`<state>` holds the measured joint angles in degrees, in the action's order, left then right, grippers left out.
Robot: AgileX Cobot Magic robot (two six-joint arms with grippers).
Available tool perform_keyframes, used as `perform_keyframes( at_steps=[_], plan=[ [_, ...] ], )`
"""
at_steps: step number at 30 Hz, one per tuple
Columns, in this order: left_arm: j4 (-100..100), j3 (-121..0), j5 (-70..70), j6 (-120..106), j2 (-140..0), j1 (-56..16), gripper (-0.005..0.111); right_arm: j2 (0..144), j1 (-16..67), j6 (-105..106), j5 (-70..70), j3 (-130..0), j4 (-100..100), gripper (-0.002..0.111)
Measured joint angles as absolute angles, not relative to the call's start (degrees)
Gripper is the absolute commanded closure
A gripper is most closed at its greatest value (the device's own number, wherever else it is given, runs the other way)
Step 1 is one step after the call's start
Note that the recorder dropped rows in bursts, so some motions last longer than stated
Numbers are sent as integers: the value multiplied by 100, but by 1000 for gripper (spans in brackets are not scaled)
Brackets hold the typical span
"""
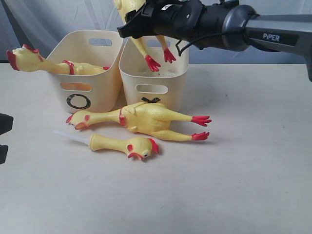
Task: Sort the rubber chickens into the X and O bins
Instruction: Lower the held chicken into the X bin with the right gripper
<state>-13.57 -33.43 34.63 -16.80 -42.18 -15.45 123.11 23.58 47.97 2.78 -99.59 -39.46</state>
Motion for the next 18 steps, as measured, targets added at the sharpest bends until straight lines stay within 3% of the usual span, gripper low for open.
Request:
perform_keyframes(
  at_steps=[10,18],
  plan=[
    [-1359,-3343,3518,-1680,-4218,-1545,107,12835,2358,4786,662,-10083,-4003,109],
    [-1359,-3343,3518,-1680,-4218,-1545,107,12883,2039,4796,0,-10095,-4109,109]
  ],
)
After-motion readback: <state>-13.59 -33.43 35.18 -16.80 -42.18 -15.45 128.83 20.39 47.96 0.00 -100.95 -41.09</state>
